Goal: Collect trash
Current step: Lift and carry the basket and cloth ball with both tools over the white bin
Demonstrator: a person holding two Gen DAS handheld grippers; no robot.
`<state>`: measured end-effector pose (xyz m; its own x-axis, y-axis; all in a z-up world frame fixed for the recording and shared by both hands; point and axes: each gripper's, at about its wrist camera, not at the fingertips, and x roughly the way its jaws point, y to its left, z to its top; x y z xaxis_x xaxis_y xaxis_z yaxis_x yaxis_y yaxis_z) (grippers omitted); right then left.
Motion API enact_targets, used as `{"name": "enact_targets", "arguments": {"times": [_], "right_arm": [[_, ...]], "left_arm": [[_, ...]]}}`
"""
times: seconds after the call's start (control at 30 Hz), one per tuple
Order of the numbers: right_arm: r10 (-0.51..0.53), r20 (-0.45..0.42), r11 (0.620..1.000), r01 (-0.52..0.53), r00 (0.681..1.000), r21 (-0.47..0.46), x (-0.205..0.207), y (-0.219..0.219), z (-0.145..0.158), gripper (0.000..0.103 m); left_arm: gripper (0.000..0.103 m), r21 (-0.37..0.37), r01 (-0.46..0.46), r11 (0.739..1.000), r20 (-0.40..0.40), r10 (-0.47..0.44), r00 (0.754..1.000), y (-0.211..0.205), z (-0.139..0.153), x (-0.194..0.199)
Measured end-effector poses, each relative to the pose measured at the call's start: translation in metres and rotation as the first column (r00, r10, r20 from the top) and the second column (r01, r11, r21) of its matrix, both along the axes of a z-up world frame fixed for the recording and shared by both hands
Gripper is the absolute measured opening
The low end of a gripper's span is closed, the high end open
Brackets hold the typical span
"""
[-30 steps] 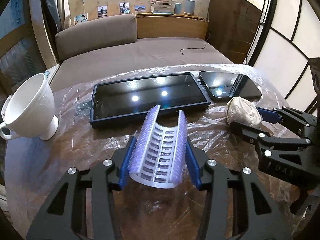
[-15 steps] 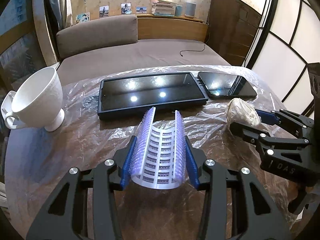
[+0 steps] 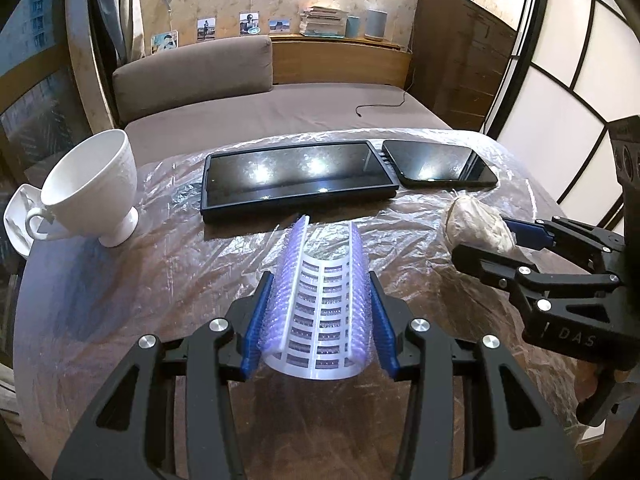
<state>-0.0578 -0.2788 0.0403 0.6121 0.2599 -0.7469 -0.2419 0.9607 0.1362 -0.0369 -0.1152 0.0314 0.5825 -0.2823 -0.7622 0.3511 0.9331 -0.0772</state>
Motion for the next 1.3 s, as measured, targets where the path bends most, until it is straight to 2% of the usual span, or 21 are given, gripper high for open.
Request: {"name": "enact_targets", "arguments": {"times": [0.67, 0.97, 1.3], "right_arm": [[0.046, 0.023, 0.999, -0.046, 0.999, 0.016, -0.043, 0.012, 0.007, 0.051], [0.1, 0.045, 0.995, -0.1, 0.994, 0.017, -0.085, 0.017, 0.009, 0.051], [0.184, 0.073, 0.98, -0.188, 0.98, 0.059, -0.143, 0.018, 0.016, 0.051]], "left_arm": [[0.046, -0.013, 0.021, 1.0, 0.027, -0.021, 0.999, 0.003, 0.007, -0.036], [0.046, -0.029, 0.049, 0.998, 0.054, -0.047, 0.997, 0.014, 0.014, -0.078], [0.046, -0.024, 0.082, 0.996, 0.082, -0.08, 0.993, 0.022, 0.018, -0.131]]}}
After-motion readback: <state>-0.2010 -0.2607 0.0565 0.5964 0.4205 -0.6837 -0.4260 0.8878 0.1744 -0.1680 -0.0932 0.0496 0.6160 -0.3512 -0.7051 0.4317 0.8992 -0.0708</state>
